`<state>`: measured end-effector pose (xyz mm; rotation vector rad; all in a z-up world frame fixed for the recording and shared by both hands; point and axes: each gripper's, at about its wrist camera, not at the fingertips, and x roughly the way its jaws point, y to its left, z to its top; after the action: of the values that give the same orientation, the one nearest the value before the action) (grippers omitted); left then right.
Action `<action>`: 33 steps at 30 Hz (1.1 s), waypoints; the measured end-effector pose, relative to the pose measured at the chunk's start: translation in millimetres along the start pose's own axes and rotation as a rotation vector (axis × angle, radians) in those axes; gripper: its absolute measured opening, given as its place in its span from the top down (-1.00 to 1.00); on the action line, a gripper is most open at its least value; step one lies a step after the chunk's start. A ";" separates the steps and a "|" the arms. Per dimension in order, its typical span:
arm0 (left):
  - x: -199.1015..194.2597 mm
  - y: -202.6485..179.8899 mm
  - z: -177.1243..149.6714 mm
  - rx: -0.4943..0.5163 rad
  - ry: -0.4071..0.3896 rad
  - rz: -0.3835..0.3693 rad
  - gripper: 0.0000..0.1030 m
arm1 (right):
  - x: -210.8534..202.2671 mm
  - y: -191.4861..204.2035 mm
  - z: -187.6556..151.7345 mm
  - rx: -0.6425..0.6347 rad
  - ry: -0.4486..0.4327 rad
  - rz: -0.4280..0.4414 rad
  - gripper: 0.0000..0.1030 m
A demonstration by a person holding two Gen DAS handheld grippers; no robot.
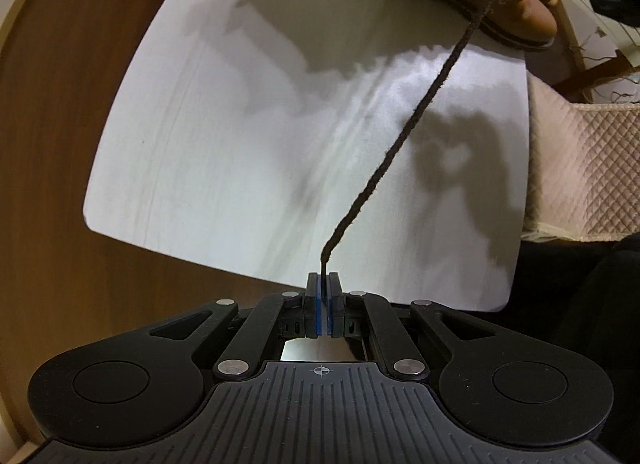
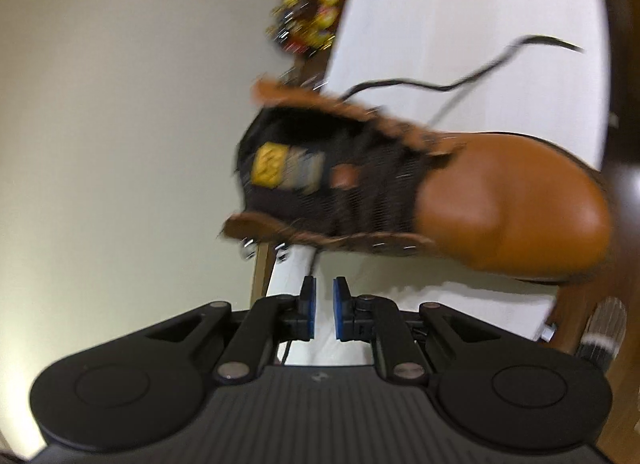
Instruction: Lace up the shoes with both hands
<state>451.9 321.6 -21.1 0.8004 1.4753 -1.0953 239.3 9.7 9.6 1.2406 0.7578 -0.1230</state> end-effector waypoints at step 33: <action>-14.7 -184.5 93.3 0.071 -0.628 0.248 0.72 | -11.6 9.5 81.1 -1.344 0.311 -0.258 0.57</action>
<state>319.7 171.2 32.1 0.5907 0.7927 -1.0817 271.7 -62.3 33.5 -0.1283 0.9914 0.3429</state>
